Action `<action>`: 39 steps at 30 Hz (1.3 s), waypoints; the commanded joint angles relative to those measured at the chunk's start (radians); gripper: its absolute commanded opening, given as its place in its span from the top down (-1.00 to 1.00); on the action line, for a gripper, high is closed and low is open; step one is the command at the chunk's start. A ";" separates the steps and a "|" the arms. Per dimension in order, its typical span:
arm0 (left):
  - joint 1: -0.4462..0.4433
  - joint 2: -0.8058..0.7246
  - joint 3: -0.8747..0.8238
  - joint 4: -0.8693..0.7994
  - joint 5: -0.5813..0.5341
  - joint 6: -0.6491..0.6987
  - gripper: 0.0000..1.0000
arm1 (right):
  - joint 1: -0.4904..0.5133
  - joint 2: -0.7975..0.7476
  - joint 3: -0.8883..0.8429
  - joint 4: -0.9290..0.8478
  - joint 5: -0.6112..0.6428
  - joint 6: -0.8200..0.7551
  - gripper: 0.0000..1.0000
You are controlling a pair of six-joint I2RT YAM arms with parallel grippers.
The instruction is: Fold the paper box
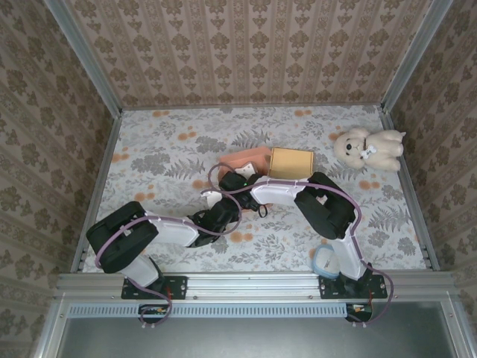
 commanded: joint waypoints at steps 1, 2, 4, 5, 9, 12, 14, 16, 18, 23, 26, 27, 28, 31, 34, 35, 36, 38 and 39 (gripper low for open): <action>-0.005 0.023 -0.001 -0.035 -0.002 0.042 0.41 | -0.003 0.120 -0.068 -0.139 -0.027 -0.013 0.62; -0.005 0.022 -0.002 -0.032 -0.001 0.040 0.41 | -0.004 0.125 -0.075 -0.129 -0.035 -0.014 0.62; -0.005 0.020 -0.008 -0.024 0.000 0.035 0.40 | -0.010 0.139 -0.087 -0.109 -0.057 -0.018 0.62; -0.005 0.020 -0.010 -0.022 0.001 0.034 0.40 | -0.015 0.149 -0.091 -0.102 -0.063 -0.019 0.62; -0.005 0.014 -0.009 -0.026 0.001 0.037 0.40 | -0.019 0.172 -0.082 -0.117 -0.048 0.004 0.62; -0.006 0.011 -0.011 -0.032 -0.002 0.037 0.40 | -0.019 0.156 -0.080 -0.138 0.000 0.031 0.64; -0.005 0.008 -0.014 -0.032 -0.006 0.035 0.41 | -0.021 0.137 -0.080 -0.151 0.042 0.050 0.72; -0.005 0.010 -0.013 -0.032 -0.007 0.033 0.40 | -0.020 0.125 -0.080 -0.147 0.055 0.045 0.75; -0.004 0.013 -0.012 -0.031 -0.005 0.035 0.41 | -0.021 0.118 -0.077 -0.143 0.057 0.037 0.73; -0.004 0.017 -0.006 -0.033 -0.005 0.038 0.40 | -0.022 0.061 -0.141 -0.013 -0.079 -0.008 0.52; -0.002 0.016 -0.003 -0.035 -0.004 0.040 0.40 | -0.022 -0.015 -0.198 0.073 -0.168 -0.015 0.31; -0.002 0.015 -0.003 -0.037 -0.004 0.040 0.40 | -0.022 -0.039 -0.211 0.087 -0.183 -0.017 0.30; -0.002 0.014 -0.001 -0.040 -0.005 0.040 0.40 | -0.022 -0.069 -0.225 0.098 -0.195 -0.016 0.30; 0.000 0.013 0.000 -0.045 -0.005 0.041 0.40 | -0.025 -0.154 -0.267 0.128 -0.226 -0.015 0.29; 0.000 0.011 0.002 -0.049 -0.007 0.042 0.40 | -0.029 -0.249 -0.310 0.160 -0.267 -0.013 0.23; 0.001 0.007 0.002 -0.052 -0.009 0.043 0.40 | -0.029 -0.284 -0.326 0.171 -0.282 -0.012 0.20; 0.001 0.006 0.002 -0.055 -0.010 0.044 0.40 | -0.029 -0.313 -0.340 0.180 -0.293 -0.010 0.20; 0.001 -0.002 0.004 -0.061 -0.015 0.047 0.40 | -0.029 -0.376 -0.368 0.195 -0.318 -0.005 0.14; 0.001 -0.004 0.004 -0.067 -0.017 0.048 0.40 | -0.030 -0.404 -0.380 0.204 -0.331 -0.001 0.10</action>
